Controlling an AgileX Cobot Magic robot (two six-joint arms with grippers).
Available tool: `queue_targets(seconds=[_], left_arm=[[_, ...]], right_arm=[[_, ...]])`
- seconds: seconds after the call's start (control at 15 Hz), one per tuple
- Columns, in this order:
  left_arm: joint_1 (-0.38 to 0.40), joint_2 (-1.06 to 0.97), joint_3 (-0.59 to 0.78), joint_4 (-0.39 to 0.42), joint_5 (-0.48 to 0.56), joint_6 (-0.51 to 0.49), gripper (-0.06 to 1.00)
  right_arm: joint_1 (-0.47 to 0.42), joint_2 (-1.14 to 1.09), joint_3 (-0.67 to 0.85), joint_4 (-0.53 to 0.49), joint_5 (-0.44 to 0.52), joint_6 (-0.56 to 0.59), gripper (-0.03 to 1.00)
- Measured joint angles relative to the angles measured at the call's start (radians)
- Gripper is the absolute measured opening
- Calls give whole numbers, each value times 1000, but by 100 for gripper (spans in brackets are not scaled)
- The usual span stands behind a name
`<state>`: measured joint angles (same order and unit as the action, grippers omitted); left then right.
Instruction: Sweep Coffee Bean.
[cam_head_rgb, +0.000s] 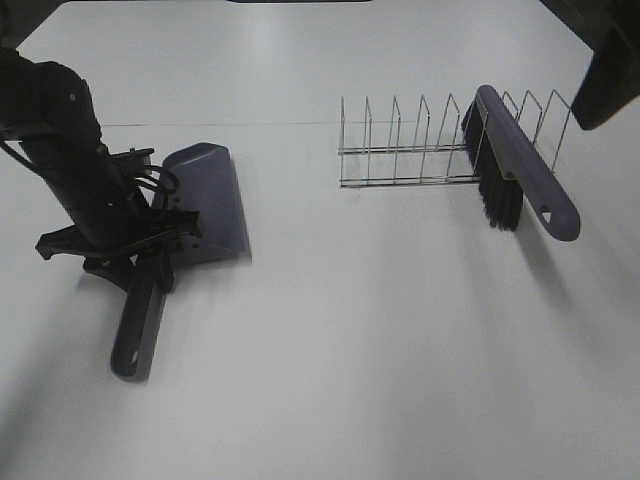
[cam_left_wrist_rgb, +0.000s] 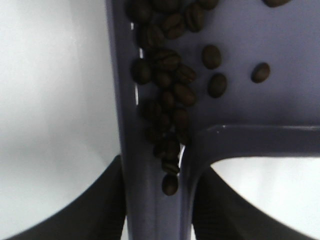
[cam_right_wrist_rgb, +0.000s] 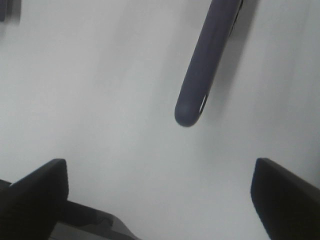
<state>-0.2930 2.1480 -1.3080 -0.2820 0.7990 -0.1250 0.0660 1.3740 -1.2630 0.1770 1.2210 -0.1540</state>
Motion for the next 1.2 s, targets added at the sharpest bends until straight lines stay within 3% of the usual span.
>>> queue_targets(seconds=[0.33, 0.4, 0.6, 0.67, 1.0, 1.2], left_arm=[[0, 1, 0, 0, -14, 18, 35], [0, 1, 0, -5, -19, 19, 42], [0, 0, -10, 6, 4, 20, 88], [0, 0, -10, 14, 19, 21, 92], [0, 0, -9, 110, 242, 22, 95], [0, -10, 3, 146, 288, -15, 95]], right_arm=[[0, -282, 212, 1, 0, -2, 87], [0, -335, 253, 1, 0, -2, 87], [0, -492, 394, 1, 1, -2, 87], [0, -533, 437, 1, 1, -2, 87], [0, -752, 642, 0, -58, -5, 86], [0, -837, 745, -2, -102, -27, 86]])
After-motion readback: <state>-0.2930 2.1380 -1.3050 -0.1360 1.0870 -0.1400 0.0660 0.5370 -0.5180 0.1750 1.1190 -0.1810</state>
